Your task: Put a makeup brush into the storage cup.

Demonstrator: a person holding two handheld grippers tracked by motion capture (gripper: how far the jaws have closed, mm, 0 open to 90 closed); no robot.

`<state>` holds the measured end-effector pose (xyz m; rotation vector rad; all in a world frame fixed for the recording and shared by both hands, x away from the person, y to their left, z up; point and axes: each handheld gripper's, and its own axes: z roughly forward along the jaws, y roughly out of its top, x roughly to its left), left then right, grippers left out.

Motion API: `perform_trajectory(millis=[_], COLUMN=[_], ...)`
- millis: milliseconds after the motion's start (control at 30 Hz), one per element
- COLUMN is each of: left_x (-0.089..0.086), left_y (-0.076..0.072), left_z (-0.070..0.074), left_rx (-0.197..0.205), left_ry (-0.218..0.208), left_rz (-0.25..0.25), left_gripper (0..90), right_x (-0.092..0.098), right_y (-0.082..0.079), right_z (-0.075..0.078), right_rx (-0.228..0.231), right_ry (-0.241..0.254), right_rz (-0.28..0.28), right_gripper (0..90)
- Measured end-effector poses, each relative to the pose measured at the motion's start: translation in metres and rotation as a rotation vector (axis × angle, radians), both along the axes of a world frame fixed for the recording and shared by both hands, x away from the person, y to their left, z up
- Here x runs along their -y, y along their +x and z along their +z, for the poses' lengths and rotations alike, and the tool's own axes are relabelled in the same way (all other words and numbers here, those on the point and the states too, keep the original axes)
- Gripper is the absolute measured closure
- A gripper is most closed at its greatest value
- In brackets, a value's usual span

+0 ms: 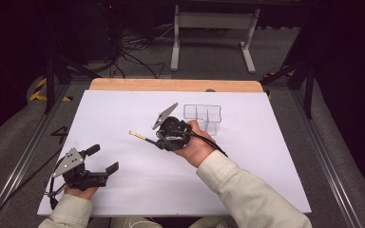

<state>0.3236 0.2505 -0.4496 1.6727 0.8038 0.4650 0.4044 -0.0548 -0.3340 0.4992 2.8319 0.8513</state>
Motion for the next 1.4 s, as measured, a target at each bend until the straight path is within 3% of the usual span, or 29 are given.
perform_trajectory(millis=[367,567,967,1167,1400], left_x=[0.001,0.001,0.001,0.001,0.001], left_y=[0.0,0.0,0.0,0.0,0.0], left_z=[0.0,0.0,0.0,0.0,0.0], left_rx=[-0.002,-0.001,-0.006,-0.005,-0.006], left_ry=[0.0,0.001,0.005,0.005,0.006], left_rz=[-0.003,-0.001,-0.004,-0.002,-0.003], left_gripper=[1.3,1.3,1.5,1.5,1.6], right_x=[0.022,0.039,0.064,0.07,0.083], right_y=[-0.003,-0.004,-0.003,-0.003,-0.005], right_z=[0.014,0.021,0.027,0.025,0.025], right_rx=[0.042,0.088,0.17,0.193,0.267], right_ry=[0.107,0.211,0.349,0.381,0.462], right_rz=[-0.025,-0.056,-0.095,-0.096,-0.112], right_gripper=[84.1,84.1,84.0,84.0,84.0])
